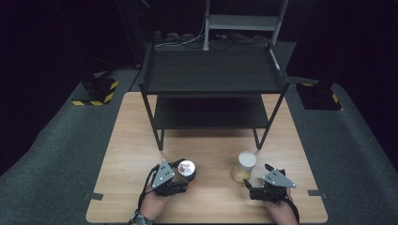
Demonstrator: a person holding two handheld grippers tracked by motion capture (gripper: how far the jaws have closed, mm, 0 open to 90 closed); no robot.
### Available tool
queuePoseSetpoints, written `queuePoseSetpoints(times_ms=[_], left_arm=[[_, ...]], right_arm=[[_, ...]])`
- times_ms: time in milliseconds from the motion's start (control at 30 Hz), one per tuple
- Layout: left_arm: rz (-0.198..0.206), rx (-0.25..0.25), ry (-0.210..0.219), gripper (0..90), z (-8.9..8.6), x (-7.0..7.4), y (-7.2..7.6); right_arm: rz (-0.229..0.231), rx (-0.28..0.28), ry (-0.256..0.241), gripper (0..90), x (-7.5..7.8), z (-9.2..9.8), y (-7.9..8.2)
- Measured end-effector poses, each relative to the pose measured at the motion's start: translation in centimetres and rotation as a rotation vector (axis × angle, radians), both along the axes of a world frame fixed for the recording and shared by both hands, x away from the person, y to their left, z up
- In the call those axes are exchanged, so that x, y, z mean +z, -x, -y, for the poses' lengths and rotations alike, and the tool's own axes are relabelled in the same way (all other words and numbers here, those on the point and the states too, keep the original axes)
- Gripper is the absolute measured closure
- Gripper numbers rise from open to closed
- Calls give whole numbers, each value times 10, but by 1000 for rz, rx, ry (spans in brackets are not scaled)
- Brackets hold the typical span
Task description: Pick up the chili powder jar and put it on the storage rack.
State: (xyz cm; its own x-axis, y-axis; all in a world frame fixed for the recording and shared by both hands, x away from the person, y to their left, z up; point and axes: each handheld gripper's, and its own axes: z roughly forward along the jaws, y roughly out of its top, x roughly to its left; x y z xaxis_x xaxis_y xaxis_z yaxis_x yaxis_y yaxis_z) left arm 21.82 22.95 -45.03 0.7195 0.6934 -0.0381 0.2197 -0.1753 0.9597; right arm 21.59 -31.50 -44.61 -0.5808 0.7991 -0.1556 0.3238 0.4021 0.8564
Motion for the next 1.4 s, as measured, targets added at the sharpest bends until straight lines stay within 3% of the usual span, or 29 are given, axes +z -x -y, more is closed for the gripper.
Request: queuePoseSetpoints(times_ms=[233, 533, 800, 1400], left_arm=[[9, 11, 22, 349, -4, 12, 2], [64, 18, 30, 349, -5, 35, 4], [79, 33, 51, 348, -5, 51, 4], [136, 73, 98, 348, -18, 95, -3]], right_arm=[[-2, 1, 3, 0, 0, 0, 0], [-9, 2, 9, 1, 1, -1, -1], [-7, 2, 2, 1, 1, 0, -1], [-12, 2, -5, 1, 1, 1, -2]])
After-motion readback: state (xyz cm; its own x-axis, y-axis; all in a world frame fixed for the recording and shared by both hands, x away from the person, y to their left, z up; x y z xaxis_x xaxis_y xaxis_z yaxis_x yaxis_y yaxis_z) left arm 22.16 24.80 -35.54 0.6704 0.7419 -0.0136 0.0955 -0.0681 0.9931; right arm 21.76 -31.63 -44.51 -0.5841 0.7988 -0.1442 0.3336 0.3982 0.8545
